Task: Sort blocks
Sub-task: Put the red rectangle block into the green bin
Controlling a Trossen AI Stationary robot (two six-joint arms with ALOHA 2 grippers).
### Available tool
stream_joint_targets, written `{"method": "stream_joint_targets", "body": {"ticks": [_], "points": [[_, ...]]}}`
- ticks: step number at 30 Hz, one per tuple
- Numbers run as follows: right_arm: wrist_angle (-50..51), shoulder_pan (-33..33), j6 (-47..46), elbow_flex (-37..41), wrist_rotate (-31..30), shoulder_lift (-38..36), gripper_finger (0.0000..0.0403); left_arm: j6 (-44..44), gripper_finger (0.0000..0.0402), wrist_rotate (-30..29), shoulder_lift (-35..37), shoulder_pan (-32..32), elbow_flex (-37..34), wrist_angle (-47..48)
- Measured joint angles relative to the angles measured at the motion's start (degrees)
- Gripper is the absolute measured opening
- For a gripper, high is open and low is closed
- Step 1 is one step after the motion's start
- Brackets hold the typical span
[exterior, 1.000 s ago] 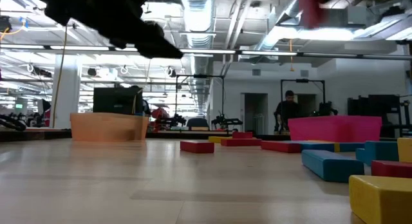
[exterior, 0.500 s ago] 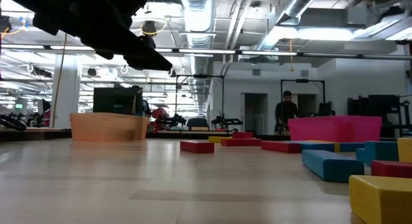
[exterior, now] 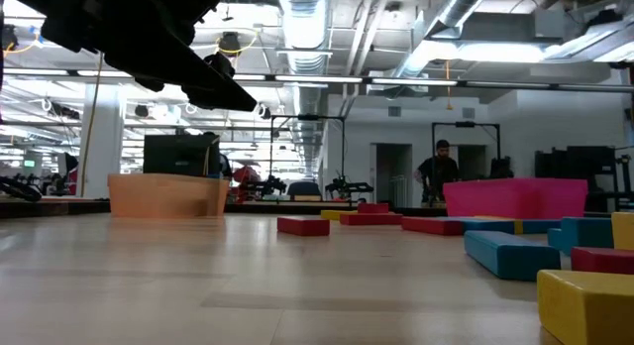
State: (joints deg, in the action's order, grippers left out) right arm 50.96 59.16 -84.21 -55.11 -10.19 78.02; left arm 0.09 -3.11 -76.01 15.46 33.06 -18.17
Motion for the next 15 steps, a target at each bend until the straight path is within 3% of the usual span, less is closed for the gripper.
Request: {"method": "stream_joint_targets", "body": {"ticks": [8, 15], "points": [[1.55, -0.05, -0.62, 0.11, 3.86, 3.09, 0.0125, -2.82, 0.0279, 1.55, 0.0, 0.8, 0.0, 6.81], [2.82, 0.01, -1.94, 0.11, 5.98, 4.8, 0.0156, -6.62, 0.0279, 3.13, 0.0, 3.19, 0.0, 15.08]]}}
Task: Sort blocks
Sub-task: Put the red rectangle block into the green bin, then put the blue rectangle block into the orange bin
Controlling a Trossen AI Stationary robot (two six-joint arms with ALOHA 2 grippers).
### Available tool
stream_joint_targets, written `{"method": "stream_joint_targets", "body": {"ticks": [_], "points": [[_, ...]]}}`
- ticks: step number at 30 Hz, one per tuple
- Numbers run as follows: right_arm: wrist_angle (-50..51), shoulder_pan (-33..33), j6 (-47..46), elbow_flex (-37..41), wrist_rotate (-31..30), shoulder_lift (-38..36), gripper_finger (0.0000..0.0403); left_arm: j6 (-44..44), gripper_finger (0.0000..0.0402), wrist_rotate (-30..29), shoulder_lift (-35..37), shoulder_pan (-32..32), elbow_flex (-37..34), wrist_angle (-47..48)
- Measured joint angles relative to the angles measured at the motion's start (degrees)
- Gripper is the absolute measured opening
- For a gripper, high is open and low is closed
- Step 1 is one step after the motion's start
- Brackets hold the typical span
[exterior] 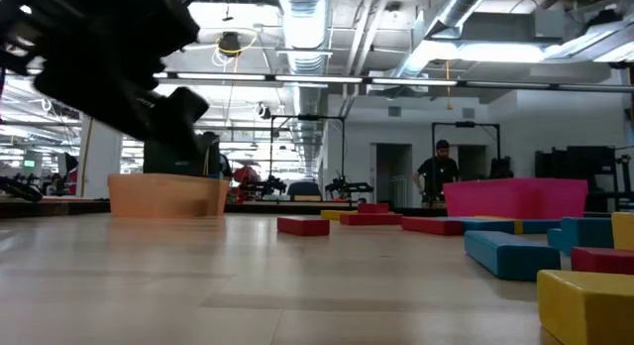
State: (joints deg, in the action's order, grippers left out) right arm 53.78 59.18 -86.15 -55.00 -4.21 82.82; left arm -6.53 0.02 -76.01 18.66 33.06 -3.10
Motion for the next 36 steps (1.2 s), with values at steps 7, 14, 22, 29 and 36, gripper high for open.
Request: {"method": "stream_joint_targets", "body": {"ticks": [7, 14, 22, 29, 36], "points": [[0.02, 0.0, -0.05, 0.0, 0.05, -0.45, 0.0182, -4.22, 0.0279, 1.18, 0.0, 2.68, 0.0, 5.56], [0.0, 0.0, 0.41, 0.0, 0.05, -0.78, 0.0204, -4.27, 0.0279, 1.12, 0.0, 3.14, 0.0, 4.13], [2.81, -0.44, 1.08, -3.22, -0.43, -2.53, 0.0214, -2.95, 0.0279, 0.95, 0.0, 3.13, 0.0, 1.79], [3.33, -1.49, 8.57, -7.13, -9.06, -2.53, 0.0214, -2.18, 0.0279, 0.56, 0.0, 3.12, 0.02, -1.9], [0.36, -5.43, 23.24, -8.13, -17.56, -2.12, 0.0214, -0.97, 0.0279, 0.16, 0.0, 3.12, 0.02, -5.36]]}}
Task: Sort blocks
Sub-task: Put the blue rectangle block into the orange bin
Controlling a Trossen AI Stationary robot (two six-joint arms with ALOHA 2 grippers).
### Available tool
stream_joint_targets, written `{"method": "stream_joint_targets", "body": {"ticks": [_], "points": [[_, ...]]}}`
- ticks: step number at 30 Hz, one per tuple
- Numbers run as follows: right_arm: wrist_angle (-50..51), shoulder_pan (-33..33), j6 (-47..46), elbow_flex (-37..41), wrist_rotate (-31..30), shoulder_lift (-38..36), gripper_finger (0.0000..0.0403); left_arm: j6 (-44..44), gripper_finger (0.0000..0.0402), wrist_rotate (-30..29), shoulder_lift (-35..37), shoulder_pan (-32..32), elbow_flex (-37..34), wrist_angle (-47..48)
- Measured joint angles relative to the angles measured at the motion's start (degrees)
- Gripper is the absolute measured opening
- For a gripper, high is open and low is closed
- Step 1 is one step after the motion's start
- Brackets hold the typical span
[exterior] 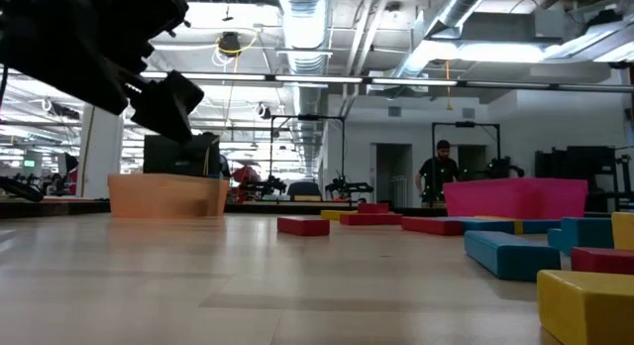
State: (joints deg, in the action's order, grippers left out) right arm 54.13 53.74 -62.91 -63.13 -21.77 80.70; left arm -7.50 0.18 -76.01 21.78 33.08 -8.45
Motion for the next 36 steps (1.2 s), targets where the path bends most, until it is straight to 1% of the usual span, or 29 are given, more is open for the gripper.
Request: {"method": "stream_joint_targets", "body": {"ticks": [6, 8, 13, 17, 21, 26, 30, 33, 36], "points": [[-2.53, -5.97, 11.84, 1.07, -0.82, 2.85, 0.0214, 0.33, 0.0279, -1.77, 0.0, -0.01, 0.0, -2.37], [-3.71, -7.98, 15.3, 1.48, 0.19, 4.2, 0.0214, 0.41, 0.0279, -2.1, 0.0, 0.0, 0.02, -2.95], [-3.46, -11.8, 20.99, 1.51, 5.0, 9.13, 0.0214, 0.43, 0.0279, -3.48, 0.0, -0.02, 0.02, -2.94], [-2.39, -13.02, 22.94, 1.51, 7.79, 12.88, 0.0214, 0.45, 0.0279, -3.73, 0.0, 0.0, 0.02, -2.97], [-0.63, -13.48, 23.0, 1.51, 8.38, 15.77, 0.0214, 0.47, 0.0279, -3.88, 0.0, 0.0, 0.02, -2.97], [-1.46, -14.32, 23.52, 1.53, 8.65, 18.47, 0.0214, 1.06, 0.0279, -4.43, 0.0, 0.0, 0.02, -3.01], [-3.98, -15.42, 24.96, 1.54, 10.02, 20.35, 0.0214, 1.07, 0.0279, -4.69, 0.0, -0.02, 0.02, -3.13], [-5.1, -15.96, 25.89, 1.47, 11.56, 21.57, 0.0203, 1.0, 0.0279, -4.69, 0.0, 0.0, 0.02, -3.12], [-5.02, -16.05, 25.92, 1.46, 12.2, 21.69, 0.0176, 1.0, 0.0279, -4.67, 0.0, 0.0, 0.02, -3.1]]}}
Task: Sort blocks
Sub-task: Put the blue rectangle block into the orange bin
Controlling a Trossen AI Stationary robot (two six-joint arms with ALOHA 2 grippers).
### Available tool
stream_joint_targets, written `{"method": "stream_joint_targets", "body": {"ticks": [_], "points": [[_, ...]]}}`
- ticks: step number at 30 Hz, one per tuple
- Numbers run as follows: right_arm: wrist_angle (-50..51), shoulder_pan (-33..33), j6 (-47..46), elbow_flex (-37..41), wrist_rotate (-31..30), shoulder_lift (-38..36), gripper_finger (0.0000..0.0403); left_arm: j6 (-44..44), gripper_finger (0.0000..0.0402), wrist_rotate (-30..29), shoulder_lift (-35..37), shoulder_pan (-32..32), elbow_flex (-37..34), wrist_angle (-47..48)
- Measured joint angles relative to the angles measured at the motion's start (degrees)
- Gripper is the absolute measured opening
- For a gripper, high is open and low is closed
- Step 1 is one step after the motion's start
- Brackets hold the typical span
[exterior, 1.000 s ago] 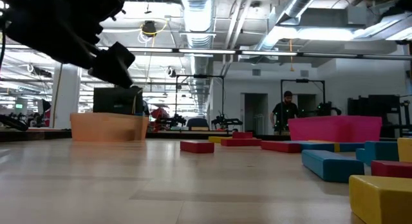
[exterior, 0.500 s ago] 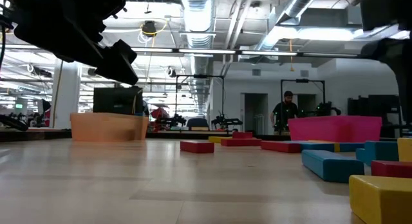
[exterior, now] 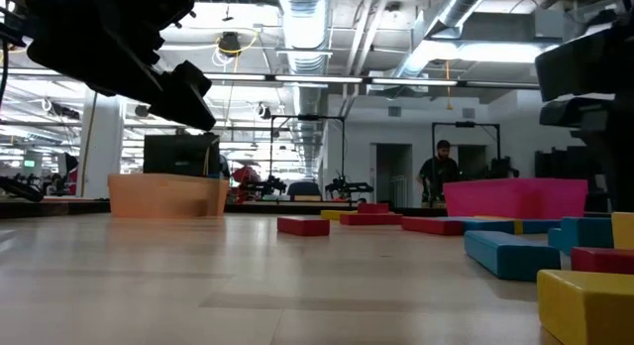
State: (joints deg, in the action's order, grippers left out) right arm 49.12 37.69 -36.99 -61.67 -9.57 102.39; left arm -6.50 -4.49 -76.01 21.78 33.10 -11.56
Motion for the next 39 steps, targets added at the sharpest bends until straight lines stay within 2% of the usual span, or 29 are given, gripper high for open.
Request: {"method": "stream_joint_targets", "body": {"ticks": [7, 11, 19, 27, 31, 39], "points": [[0.05, 0.02, -0.44, 0.07, 0.9, -0.02, 0.0084, 1.31, 0.0279, -0.44, 0.0, 0.0, 0.0, -0.29], [-0.28, 0.02, -0.4, 0.07, 0.88, -0.15, 0.0054, 2.46, 0.0279, -0.66, 0.0, 0.0, 0.0, -3.37], [-0.54, -0.02, 0.63, -2.1, -1.31, -0.31, 0.0052, 6.34, 0.0278, -1.48, 0.0, 0.0, 0.0, -11.29], [-0.52, -1.88, 6.42, -7.91, -8.37, -0.33, 0.0052, 14.34, 0.026, -6.53, 0.0, -0.01, 0.0, -21.48], [-2.9, -3.63, 12.41, -11.98, -12.45, -0.35, 0.0052, 18.62, 0.0256, -6.97, 0.0, -0.02, 0.0, -27.57], [-11.38, -7.55, 26.88, -18.75, -22.44, -0.43, 0.0052, 24.61, 0.0255, -6.95, 0.0, -0.01, 0.0, -33.73]]}}
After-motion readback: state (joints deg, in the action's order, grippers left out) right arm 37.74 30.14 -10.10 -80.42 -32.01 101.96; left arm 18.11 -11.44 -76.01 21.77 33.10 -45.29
